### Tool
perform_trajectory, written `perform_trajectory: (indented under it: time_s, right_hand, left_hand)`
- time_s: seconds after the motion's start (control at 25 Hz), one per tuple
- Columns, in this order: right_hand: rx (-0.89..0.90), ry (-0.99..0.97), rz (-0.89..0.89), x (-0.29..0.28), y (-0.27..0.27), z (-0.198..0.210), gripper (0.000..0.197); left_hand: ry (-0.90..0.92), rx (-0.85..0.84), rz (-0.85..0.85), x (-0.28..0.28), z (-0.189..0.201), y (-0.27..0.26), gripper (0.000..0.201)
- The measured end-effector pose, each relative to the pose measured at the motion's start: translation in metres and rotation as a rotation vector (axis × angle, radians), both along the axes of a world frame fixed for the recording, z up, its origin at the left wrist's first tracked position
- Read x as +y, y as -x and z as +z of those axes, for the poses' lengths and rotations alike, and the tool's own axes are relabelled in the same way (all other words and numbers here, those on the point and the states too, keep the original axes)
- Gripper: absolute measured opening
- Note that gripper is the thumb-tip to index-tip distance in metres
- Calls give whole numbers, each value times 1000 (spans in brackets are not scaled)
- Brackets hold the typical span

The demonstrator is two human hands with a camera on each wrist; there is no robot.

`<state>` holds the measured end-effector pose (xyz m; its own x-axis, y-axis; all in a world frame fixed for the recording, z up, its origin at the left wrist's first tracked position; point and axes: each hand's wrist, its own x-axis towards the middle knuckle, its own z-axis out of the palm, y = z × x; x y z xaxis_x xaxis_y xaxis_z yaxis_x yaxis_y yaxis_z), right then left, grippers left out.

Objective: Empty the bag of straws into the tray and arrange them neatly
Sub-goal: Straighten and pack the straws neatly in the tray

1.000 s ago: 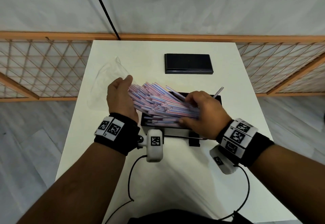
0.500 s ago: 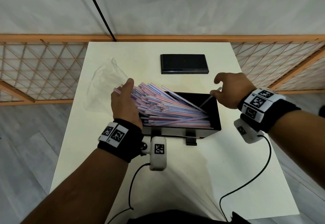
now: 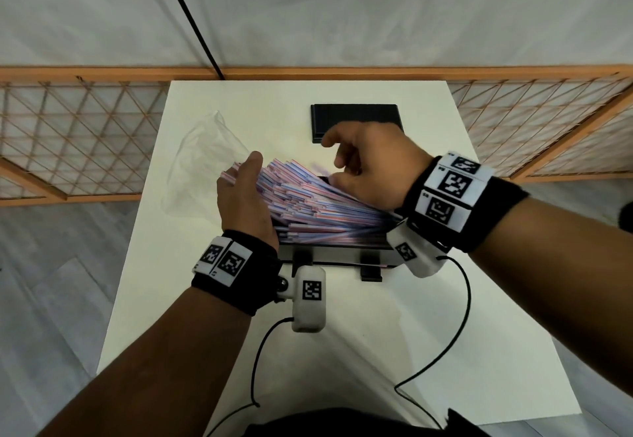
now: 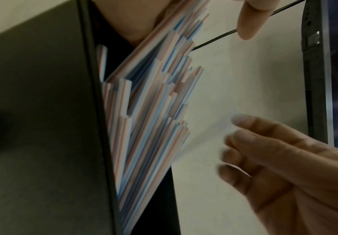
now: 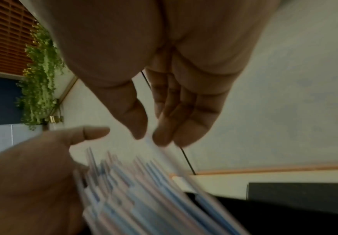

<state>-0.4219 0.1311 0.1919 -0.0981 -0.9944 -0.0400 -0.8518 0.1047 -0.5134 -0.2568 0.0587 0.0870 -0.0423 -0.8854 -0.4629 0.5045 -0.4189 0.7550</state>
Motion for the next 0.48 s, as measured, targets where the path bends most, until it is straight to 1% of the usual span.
perform_trajectory:
  time_s: [0.04,0.08,0.16,0.24,0.28,0.4,0.44,0.48]
  right_hand:
    - [-3,-32,-11,0,1,-7,26]
    - [29,-73,-49,1,7,-14,25]
    - [189,-248,-132,8,20,-28,22]
    - [323,-467,-137,16,26,-46,29]
    - [338,-534,-113,17,25,-55,34]
    - [210,-580,-69,16,15,-74,51]
    - [183,-573,-57,15,11,-77,56]
    - [173,-562,-46,13,8,-79,58]
  left_hand:
    - [4,5,-1,1,-1,-1,70]
    - [6,13,-6,1,0,-2,75]
    - [5,16,-2,1,-2,-5,83]
    - [5,-4,24,3,0,-4,80]
    - [7,-18,29,3,-1,-3,77]
    - [12,-24,-3,3,0,0,72]
    - [11,-48,-20,1,0,0,75]
    - [8,-95,-46,1,1,1,85]
